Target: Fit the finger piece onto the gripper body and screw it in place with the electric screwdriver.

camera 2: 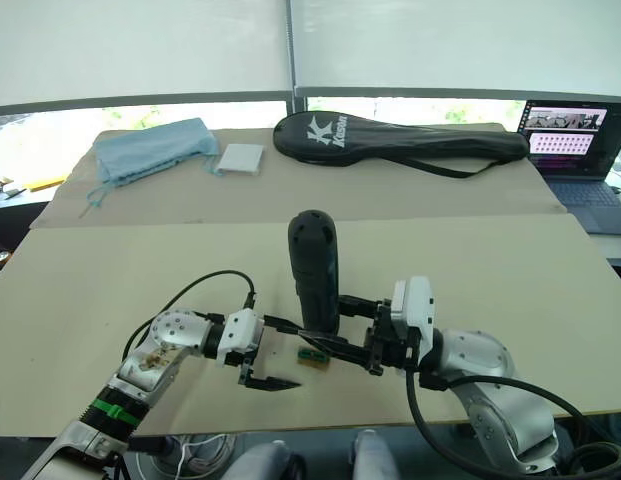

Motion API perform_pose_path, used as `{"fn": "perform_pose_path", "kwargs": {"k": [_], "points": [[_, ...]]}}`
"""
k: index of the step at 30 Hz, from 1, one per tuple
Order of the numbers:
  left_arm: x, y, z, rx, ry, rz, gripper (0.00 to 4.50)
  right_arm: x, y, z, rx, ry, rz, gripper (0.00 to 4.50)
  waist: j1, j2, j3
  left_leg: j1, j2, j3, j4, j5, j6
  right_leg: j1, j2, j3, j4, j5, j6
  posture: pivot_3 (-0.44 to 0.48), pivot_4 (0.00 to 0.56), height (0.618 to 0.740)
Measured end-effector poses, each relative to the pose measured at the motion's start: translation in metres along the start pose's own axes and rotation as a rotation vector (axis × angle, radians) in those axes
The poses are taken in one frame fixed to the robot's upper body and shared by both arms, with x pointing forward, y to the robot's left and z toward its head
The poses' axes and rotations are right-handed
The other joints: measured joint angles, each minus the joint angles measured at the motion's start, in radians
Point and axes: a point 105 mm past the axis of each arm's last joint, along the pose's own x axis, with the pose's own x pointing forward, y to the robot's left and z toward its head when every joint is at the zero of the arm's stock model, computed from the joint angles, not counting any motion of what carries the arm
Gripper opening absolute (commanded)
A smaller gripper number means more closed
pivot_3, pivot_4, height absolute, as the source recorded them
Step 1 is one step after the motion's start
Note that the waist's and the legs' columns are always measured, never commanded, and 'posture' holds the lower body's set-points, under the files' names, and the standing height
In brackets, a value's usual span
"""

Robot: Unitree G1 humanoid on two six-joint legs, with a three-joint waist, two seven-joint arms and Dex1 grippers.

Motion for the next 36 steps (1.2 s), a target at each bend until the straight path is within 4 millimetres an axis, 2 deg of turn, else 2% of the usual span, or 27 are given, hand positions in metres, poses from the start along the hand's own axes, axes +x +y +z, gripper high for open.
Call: {"fn": "perform_pose_path", "kwargs": {"k": [36], "points": [[0.0018,0.0011,-0.0002,-0.01,0.01,0.0,4.5,0.0023,-0.0075,0.0078,-0.048,-0.028,0.015,1.9,0.0,0.0,0.0,0.0,0.0,0.0,0.0,0.0,0.0,0.0,0.001,0.0,0.0,0.0,0.0,0.0,0.15,0.736]]}}
